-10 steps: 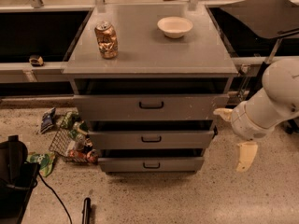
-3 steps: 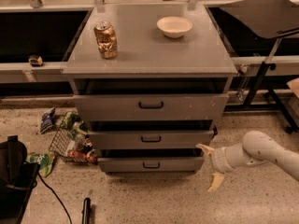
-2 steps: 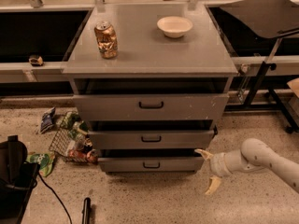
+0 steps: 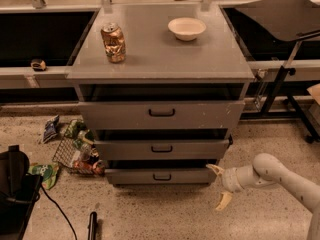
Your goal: Open bottom drawer
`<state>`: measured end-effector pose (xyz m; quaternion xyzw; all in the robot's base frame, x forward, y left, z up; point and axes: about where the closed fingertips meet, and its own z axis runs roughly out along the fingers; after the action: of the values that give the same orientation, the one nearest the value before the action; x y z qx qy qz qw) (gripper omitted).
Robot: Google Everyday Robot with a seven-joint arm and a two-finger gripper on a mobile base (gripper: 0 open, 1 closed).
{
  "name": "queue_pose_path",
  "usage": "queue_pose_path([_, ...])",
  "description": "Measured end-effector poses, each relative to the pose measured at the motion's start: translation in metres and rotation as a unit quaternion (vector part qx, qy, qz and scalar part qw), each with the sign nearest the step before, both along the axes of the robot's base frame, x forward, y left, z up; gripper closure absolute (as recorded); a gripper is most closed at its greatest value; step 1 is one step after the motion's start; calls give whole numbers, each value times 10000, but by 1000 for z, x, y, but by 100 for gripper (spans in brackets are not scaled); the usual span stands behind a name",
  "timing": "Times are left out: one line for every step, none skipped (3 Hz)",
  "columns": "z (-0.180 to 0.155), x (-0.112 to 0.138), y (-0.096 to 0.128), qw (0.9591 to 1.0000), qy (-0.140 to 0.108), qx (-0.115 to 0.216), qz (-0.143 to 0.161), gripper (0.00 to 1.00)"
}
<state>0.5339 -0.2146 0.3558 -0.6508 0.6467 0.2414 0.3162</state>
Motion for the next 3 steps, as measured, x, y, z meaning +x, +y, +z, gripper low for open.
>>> queue_pose_path([-36, 12, 5, 9994, 22, -332, -1, 0])
queue_pose_path([-90, 31, 12, 9978, 119, -644, 83, 0])
queue_pose_path([-126, 52, 18, 9968, 135, -774, 164, 0])
